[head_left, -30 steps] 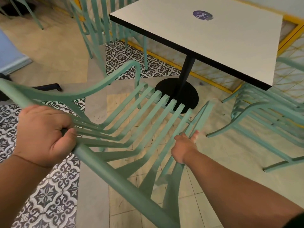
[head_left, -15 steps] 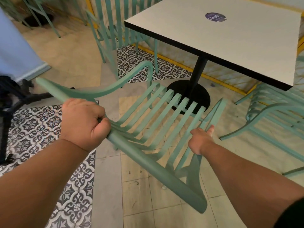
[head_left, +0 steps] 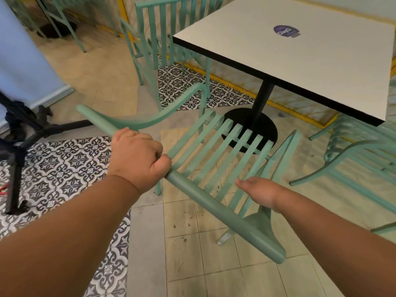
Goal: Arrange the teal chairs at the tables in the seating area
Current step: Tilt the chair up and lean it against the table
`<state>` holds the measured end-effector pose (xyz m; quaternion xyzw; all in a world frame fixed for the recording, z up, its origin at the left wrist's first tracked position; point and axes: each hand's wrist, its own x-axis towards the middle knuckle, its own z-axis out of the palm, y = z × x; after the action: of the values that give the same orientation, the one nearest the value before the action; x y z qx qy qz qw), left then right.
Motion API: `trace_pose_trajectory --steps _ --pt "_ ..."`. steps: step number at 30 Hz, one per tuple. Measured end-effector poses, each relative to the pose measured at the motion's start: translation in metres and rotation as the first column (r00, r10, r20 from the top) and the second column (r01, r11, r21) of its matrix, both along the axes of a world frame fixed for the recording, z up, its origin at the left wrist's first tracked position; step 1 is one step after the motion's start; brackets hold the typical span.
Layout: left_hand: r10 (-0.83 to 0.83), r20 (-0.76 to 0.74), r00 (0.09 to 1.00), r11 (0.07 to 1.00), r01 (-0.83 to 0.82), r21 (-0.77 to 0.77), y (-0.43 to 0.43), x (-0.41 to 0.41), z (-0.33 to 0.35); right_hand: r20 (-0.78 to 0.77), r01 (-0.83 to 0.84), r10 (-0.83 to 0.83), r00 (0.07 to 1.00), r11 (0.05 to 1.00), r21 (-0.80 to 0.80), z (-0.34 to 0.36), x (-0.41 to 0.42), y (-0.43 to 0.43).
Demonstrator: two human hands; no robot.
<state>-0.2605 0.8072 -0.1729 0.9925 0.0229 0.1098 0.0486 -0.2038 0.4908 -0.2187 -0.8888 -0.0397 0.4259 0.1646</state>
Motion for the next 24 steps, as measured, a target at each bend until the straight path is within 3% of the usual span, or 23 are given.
trace_pose_trajectory --steps 2,5,7,9,10,13,15,17,19,21,24 --pt "0.017 -0.059 0.998 1.0 -0.016 0.01 -0.003 0.0 0.004 -0.049 0.102 -0.093 0.994 0.967 0.235 0.055 -0.032 0.021" --pt "0.004 -0.152 0.988 1.0 -0.004 0.0 -0.002 0.0 0.013 -0.063 0.064 -0.045 0.997 0.932 0.356 0.131 -0.08 0.054" --pt "-0.042 -0.196 0.98 0.999 0.039 -0.015 0.008 0.001 0.018 0.141 -0.169 0.136 0.981 0.953 0.253 0.137 -0.101 0.07" --pt "-0.096 -0.147 0.984 0.995 0.089 -0.054 0.021 0.002 0.02 0.379 -0.377 0.338 0.862 0.926 0.033 0.121 -0.107 0.083" --pt "-0.102 -0.101 0.99 0.993 0.095 -0.065 0.025 0.002 0.018 0.44 -0.396 0.36 0.823 0.918 -0.01 0.112 -0.106 0.087" --pt "-0.029 0.033 0.999 0.991 0.033 -0.129 0.021 -0.002 0.006 0.48 -0.401 0.352 0.803 0.916 -0.001 0.101 -0.098 0.088" --pt "0.004 0.023 1.0 0.986 0.0 -0.169 0.017 -0.001 0.001 0.453 -0.417 0.384 0.805 0.908 -0.027 0.101 -0.095 0.088" --pt "0.034 -0.126 0.991 0.988 -0.052 -0.148 0.012 0.0 0.007 0.427 -0.365 0.355 0.832 0.929 -0.062 0.097 -0.099 0.091" --pt "0.102 -0.366 0.925 0.979 -0.159 -0.127 0.008 -0.011 0.036 0.43 -0.323 0.309 0.849 0.945 -0.041 0.108 -0.101 0.095" --pt "0.042 -0.537 0.842 0.986 -0.122 -0.114 -0.006 -0.024 0.056 0.366 -0.334 0.317 0.875 0.942 -0.016 0.106 -0.104 0.089" --pt "-0.084 -0.645 0.76 0.985 -0.035 -0.169 -0.023 -0.059 0.099 0.203 -0.344 0.345 0.916 0.938 -0.043 0.123 -0.103 0.078"
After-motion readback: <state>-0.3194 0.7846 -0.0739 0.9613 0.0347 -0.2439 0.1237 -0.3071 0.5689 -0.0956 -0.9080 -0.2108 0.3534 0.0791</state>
